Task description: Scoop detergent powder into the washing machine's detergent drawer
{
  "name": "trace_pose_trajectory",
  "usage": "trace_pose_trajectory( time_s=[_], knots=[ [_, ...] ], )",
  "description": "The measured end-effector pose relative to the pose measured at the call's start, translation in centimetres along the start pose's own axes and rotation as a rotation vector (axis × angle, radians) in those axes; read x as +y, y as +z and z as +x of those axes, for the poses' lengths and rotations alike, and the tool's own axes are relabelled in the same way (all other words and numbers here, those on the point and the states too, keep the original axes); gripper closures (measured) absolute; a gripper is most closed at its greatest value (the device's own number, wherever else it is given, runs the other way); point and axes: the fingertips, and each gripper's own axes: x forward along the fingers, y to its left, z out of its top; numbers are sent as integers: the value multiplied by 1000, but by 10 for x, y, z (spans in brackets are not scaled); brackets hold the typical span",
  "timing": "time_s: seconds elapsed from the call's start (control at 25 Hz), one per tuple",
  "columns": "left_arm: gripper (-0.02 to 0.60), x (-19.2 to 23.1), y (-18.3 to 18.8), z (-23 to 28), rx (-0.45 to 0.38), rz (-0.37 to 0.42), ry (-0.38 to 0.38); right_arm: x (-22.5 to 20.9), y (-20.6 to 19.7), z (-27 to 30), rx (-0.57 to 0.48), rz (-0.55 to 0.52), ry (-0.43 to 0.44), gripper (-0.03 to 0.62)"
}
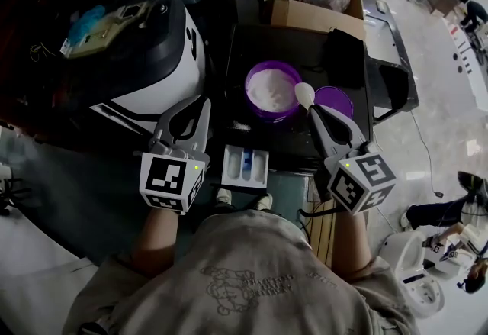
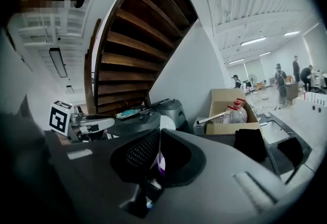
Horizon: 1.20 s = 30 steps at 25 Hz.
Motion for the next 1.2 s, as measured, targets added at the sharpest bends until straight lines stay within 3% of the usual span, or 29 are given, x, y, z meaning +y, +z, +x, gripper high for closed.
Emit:
trace_pose_trajectory(
  time_s=[0.72,1.2],
  knots=[
    [581,30,-39,28,66,-44,-55,-12,-45,78,304,-26,21,559],
    [581,48,-54,48,93,-21,-78,-27,-78,121,506,-68,6,559]
  ],
)
